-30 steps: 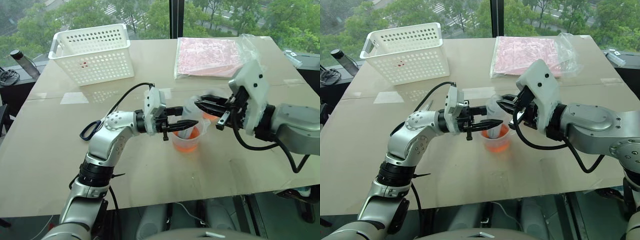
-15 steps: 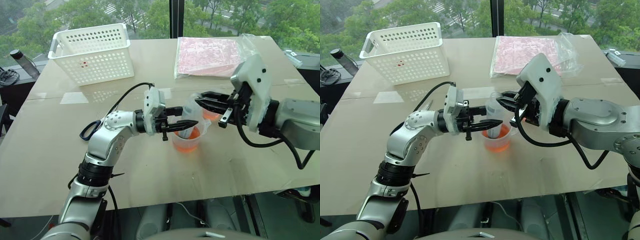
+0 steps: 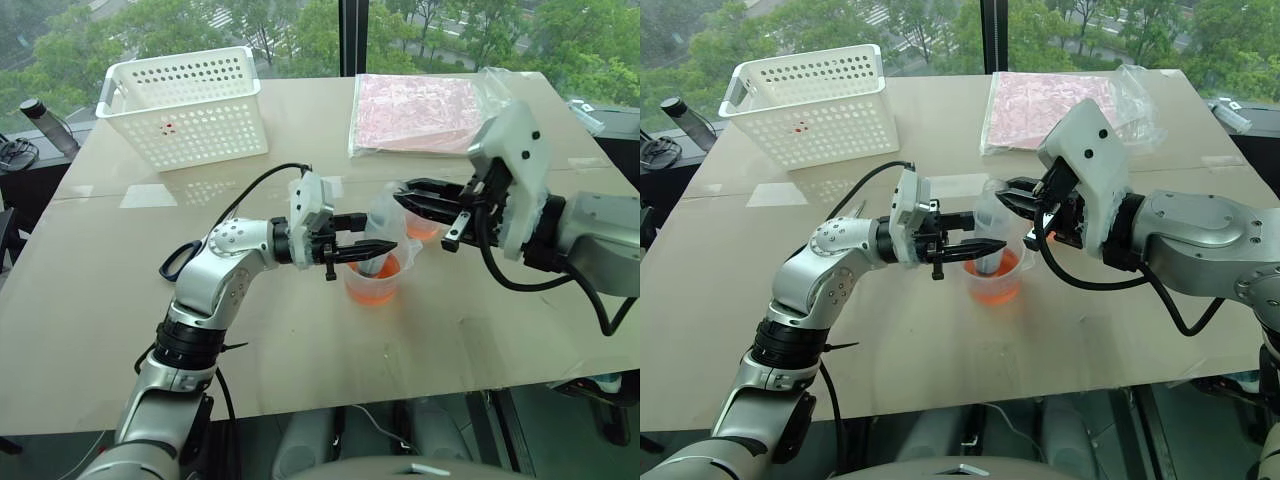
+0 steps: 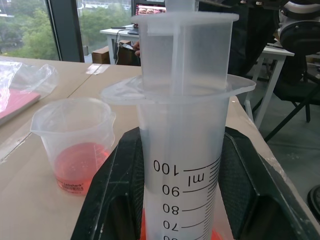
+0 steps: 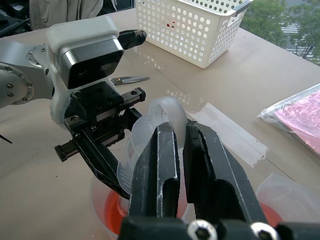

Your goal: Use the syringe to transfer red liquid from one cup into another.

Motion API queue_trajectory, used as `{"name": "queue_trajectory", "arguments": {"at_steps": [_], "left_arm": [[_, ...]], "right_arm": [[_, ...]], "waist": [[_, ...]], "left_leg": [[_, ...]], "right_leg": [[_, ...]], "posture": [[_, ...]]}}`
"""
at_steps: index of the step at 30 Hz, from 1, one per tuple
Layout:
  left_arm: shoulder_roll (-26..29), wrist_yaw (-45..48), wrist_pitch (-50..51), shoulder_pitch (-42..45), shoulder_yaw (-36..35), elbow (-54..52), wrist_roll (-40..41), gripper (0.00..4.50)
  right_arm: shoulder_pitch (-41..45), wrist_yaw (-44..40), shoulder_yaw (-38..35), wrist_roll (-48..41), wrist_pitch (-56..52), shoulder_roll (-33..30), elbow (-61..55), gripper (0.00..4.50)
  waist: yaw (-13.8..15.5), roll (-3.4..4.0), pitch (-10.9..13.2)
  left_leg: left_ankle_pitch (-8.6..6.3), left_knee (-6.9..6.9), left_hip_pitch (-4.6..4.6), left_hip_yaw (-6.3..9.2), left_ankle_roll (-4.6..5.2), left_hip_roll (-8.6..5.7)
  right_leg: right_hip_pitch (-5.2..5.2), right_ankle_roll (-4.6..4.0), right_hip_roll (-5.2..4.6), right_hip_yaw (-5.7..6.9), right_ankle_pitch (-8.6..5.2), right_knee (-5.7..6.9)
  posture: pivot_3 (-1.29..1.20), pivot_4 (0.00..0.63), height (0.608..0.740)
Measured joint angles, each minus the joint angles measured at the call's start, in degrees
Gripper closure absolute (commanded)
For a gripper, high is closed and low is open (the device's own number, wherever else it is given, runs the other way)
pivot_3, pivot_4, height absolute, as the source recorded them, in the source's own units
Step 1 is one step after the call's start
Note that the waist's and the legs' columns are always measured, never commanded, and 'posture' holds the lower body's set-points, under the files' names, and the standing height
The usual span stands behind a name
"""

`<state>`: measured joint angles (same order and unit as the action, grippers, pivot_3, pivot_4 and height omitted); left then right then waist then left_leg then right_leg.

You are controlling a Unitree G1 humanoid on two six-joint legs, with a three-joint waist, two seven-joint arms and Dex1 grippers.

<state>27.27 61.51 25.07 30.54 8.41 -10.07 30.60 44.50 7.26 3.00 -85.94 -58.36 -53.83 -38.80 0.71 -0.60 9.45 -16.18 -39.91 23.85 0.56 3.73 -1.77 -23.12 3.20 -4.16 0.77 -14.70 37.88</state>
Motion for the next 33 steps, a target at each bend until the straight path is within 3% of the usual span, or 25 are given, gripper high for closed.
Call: {"name": "queue_trajectory", "arguments": {"at_steps": [18,22,27,29,33], "left_arm": [[-0.14,0.0,-1.16,-0.14,0.03,0.06,-0.05,3.07],[-0.83,0.71,-1.6,-0.32,0.24,0.06,0.16,3.07],[-1.41,2.0,-2.12,-0.43,0.54,0.11,0.23,3.07],[-1.32,2.53,-2.8,-0.82,0.2,0.22,0.27,3.07],[-1.58,3.1,-3.55,-1.03,-0.47,0.77,0.38,3.07]], "right_arm": [[-0.9,-2.64,-1.73,0.62,0.14,-0.55,-0.17,4.46],[-5.0,-7.54,-4.98,4.11,1.87,-1.61,-1.26,2.9],[-13.36,-12.67,-12.21,7.87,4.92,-3.18,-3.36,0.39],[-19.98,-15.31,-17.11,8.01,5.72,-3.58,-5.11,0.04],[-32.82,-21.03,-26.98,8.98,7.49,-3.47,-9.28,0.04]], "waist": [[0.06,0.0,0.01],[0.13,0.0,0.01],[0.17,0.0,0.01],[0.22,0.0,0.0],[0.22,0.0,0.0]], "left_leg": [[0.0,0.07,0.0,0.0,0.0,0.0],[-0.01,0.09,0.02,-0.02,0.02,-0.01],[-0.01,0.11,0.02,-0.02,0.02,0.0],[-0.02,0.13,0.02,-0.02,0.03,0.0],[-0.02,0.25,-0.01,-0.02,0.04,0.0]], "right_leg": [[-0.01,0.0,-0.01,0.0,0.0,-0.06],[0.0,0.0,-0.02,0.0,0.0,-0.09],[0.0,0.0,-0.01,0.0,0.0,-0.11],[0.02,0.0,-0.01,0.0,0.0,-0.14],[0.03,0.01,0.0,0.01,0.0,-0.18]], "posture": [[0.0,0.15,0.74],[0.0,0.15,0.74],[0.0,0.15,0.74],[0.0,0.15,0.74],[0.0,0.15,0.74]]}}
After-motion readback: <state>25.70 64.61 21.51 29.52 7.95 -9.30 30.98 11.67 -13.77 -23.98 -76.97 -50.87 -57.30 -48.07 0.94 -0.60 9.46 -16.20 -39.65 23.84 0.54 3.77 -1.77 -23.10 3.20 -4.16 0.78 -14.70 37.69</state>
